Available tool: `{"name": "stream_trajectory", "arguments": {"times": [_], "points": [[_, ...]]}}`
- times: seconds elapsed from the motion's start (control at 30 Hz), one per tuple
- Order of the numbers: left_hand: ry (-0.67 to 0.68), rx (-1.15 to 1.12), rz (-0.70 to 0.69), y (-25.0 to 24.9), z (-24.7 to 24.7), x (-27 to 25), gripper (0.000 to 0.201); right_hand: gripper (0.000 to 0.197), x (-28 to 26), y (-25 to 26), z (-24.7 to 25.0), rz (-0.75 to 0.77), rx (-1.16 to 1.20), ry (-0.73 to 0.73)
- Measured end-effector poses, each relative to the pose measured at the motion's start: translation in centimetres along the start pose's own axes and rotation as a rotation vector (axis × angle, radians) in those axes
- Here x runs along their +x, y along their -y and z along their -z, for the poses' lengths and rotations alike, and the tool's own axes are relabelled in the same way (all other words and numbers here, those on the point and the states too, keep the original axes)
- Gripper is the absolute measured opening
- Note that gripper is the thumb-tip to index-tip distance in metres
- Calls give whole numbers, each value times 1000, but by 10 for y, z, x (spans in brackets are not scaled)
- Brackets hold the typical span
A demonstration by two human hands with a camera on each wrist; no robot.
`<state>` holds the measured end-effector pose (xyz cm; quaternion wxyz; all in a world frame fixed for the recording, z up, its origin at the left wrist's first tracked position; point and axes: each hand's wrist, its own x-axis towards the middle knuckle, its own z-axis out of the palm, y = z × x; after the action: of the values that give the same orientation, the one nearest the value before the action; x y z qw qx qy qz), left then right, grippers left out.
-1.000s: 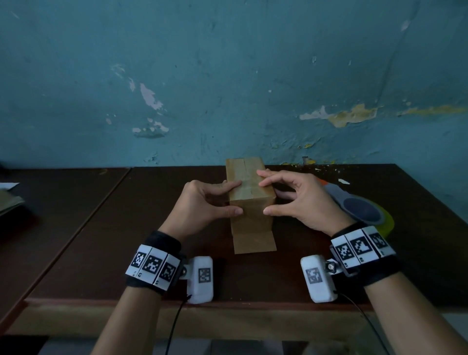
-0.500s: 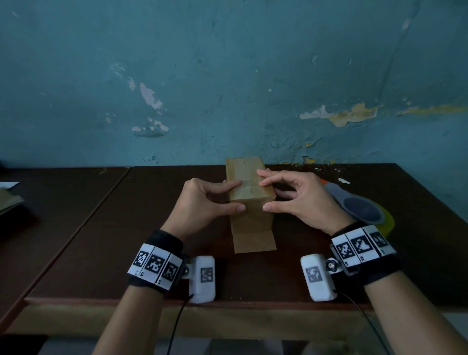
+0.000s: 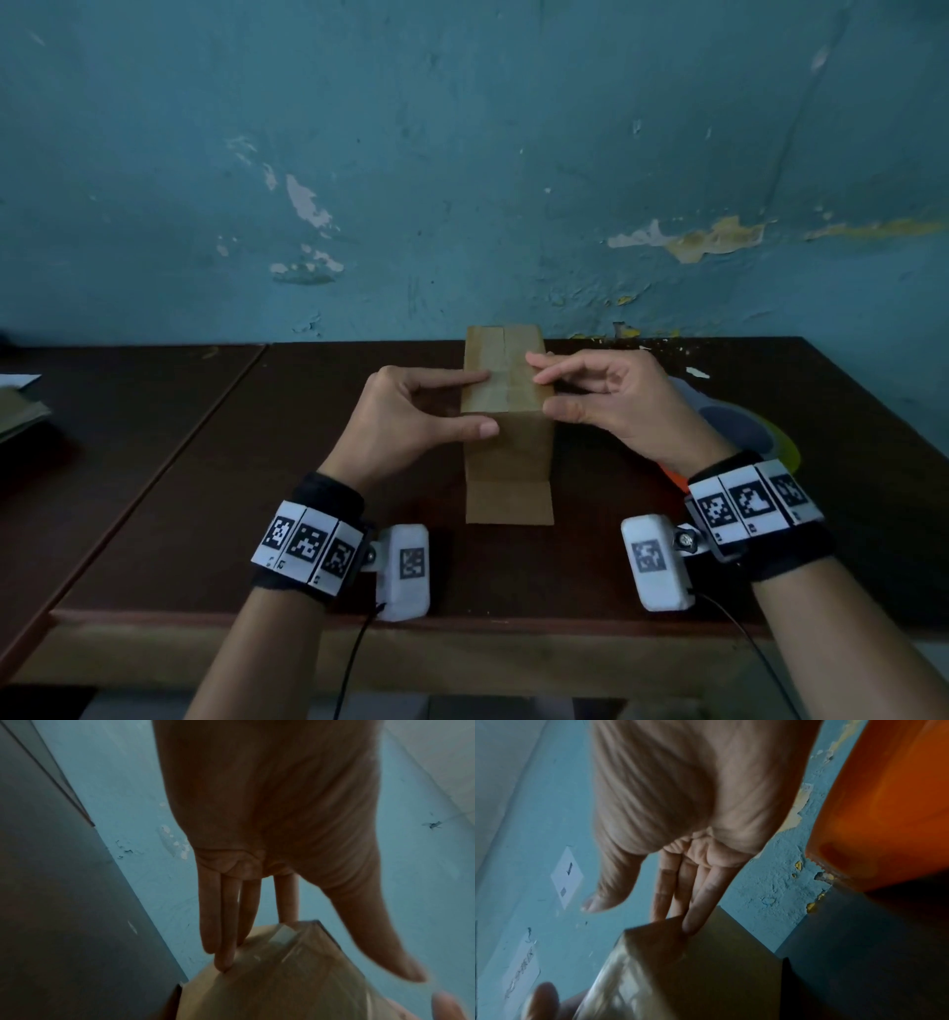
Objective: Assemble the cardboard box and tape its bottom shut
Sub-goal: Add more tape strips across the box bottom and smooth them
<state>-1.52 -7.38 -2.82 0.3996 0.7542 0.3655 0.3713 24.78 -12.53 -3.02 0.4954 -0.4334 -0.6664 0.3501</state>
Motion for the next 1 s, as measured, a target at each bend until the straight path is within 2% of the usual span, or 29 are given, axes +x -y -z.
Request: {"name": "stream_trajectory", "arguments": {"times": [0.07,0.17,0.27,0.37,0.47,0.57,0.63,0.67,0.73,0.87,1.0], "points": [[34,87,17,-3,2,1,90,32,-3,9,1,2,53,7],[103,380,46,-11,-2,3,123,37,-7,24,1,-17,90,47],[61,540,49,-17,-10,5,131,37,-9,31,3,-10,69,43],[-13,612,14,-21,-10,5,112,37,-11,36,15,-52,20,-42],[-5,652,-84,-29,-2,3,87,28,-15,37,35,-122,-77,-177],[3,630,-141,-31,6,3,69,13,-21,34,56,-203,-306,-292],[-43,615,-192,-24,9,5,54,7,-26,32,68,-263,-468,-339],[-78,620,-232,-19,10,7,51,8,-28,30,72,-297,-545,-349],[-170,652,-313,-8,12,11,57,16,-29,29,77,-376,-672,-336],[-275,628,-392,0,15,15,57,27,-27,29,73,-489,-831,-232],[-286,618,-362,-5,12,11,24,39,-23,23,73,-560,-965,-235]]}}
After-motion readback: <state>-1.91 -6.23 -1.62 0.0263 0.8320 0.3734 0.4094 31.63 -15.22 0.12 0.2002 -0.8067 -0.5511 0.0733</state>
